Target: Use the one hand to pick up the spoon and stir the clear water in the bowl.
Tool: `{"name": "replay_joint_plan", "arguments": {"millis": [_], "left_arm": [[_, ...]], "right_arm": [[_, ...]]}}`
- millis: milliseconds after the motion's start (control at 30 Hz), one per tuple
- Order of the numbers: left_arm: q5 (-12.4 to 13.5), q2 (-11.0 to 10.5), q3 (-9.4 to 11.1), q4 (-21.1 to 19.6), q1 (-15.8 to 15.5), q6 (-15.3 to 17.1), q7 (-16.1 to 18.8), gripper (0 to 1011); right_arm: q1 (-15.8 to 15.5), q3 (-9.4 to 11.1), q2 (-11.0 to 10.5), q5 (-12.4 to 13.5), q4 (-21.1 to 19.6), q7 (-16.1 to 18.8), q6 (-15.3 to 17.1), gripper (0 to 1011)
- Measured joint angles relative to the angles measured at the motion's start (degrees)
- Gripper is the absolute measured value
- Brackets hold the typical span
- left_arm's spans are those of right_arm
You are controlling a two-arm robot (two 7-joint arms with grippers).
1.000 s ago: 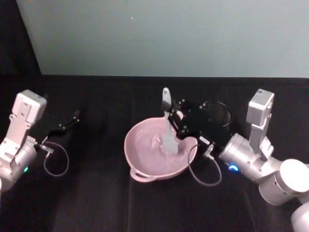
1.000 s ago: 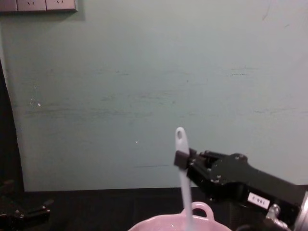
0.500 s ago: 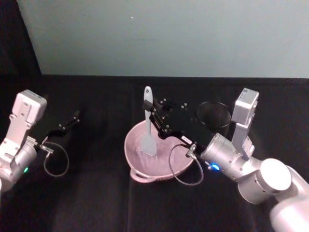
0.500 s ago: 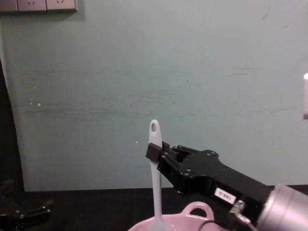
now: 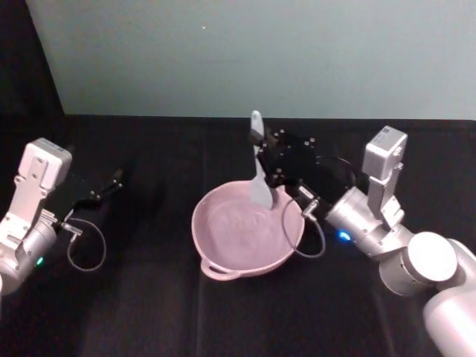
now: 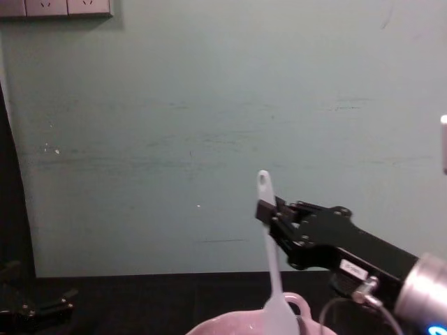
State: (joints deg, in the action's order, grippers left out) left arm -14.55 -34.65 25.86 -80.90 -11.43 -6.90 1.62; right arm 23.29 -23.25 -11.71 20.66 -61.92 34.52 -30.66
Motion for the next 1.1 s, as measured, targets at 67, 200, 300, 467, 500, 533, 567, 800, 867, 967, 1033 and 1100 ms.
{"name": "replay_joint_plan", "arguments": {"millis": [67,200,300,467,500,533,567,800,867,967,1033,1100], "left_arm": [[0.0,0.0,0.0,0.0,0.0,0.0,0.0,1011],[0.0,0.0,0.0,0.0,0.0,0.0,0.0,1011],[0.0,0.0,0.0,0.0,0.0,0.0,0.0,1011],[0.0,0.0,0.0,0.0,0.0,0.0,0.0,1011],[0.0,0.0,0.0,0.0,0.0,0.0,0.0,1011],[0.0,0.0,0.0,0.0,0.0,0.0,0.0,1011],[0.0,0.0,0.0,0.0,0.0,0.0,0.0,1011],[0.0,0.0,0.0,0.0,0.0,0.0,0.0,1011],[0.0,0.0,0.0,0.0,0.0,0.0,0.0,1011],[0.0,0.0,0.0,0.0,0.0,0.0,0.0,1011],[0.0,0.0,0.0,0.0,0.0,0.0,0.0,1011],[0.0,0.0,0.0,0.0,0.0,0.0,0.0,1011]], "right_arm": [[-0.9,0.5,-1.1,0.2,-1.4,0.4,1.2,116],[-3.0,1.1,-3.1,2.4,-4.7,2.8,3.8,114],[-4.4,1.2,-4.4,4.9,-7.4,5.1,6.3,114],[-5.9,0.0,-5.5,9.6,-10.5,8.8,10.8,114],[-5.9,0.0,-5.5,9.6,-10.5,8.8,10.8,114],[-5.9,-0.5,-5.3,10.8,-10.5,9.6,11.8,114],[-5.9,-0.7,-5.2,11.3,-10.5,10.0,12.2,114],[-3.6,-2.6,-2.4,12.8,-6.7,10.8,11.5,114],[-1.8,-3.0,-0.9,12.1,-3.6,9.9,9.2,114],[-0.6,-3.0,0.1,11.1,-1.2,9.0,7.4,114],[0.6,-2.7,0.9,10.0,1.1,7.9,5.7,114],[1.3,-2.4,1.3,8.9,2.5,7.0,4.3,114]]}}
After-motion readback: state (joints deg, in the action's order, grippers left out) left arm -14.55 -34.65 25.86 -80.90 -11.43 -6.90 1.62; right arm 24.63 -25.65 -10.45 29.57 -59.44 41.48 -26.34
